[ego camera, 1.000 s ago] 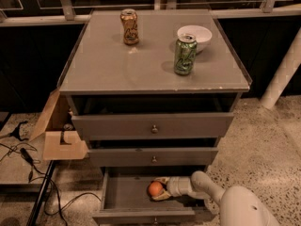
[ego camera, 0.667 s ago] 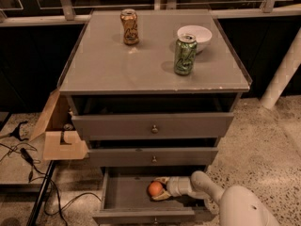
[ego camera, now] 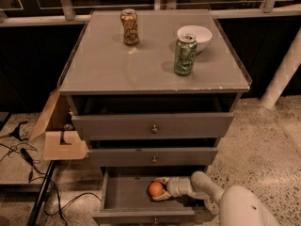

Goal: Place orange into bottom drawer

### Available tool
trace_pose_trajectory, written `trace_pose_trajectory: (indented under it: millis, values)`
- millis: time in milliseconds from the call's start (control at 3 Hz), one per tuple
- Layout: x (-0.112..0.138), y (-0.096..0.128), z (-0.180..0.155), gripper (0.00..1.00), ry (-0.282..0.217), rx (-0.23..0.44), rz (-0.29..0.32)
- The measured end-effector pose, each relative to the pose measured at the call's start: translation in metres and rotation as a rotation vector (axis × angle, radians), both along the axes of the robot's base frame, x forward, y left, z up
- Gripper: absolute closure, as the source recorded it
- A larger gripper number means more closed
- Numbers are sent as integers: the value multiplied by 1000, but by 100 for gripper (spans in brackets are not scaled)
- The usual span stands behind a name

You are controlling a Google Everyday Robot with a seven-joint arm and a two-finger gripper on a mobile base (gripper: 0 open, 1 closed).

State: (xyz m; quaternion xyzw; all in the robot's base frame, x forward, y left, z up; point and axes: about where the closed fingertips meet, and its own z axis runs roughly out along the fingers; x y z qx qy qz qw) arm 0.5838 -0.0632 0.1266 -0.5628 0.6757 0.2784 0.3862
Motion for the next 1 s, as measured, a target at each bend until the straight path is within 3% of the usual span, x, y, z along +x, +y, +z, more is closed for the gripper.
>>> trace_pose_trajectory:
  millis: [333,667,1000]
  values:
    - [0,0,0,8,0,0,0]
    - [0,0,0,0,0,0,0]
    - [0,0,0,0,0,0,0]
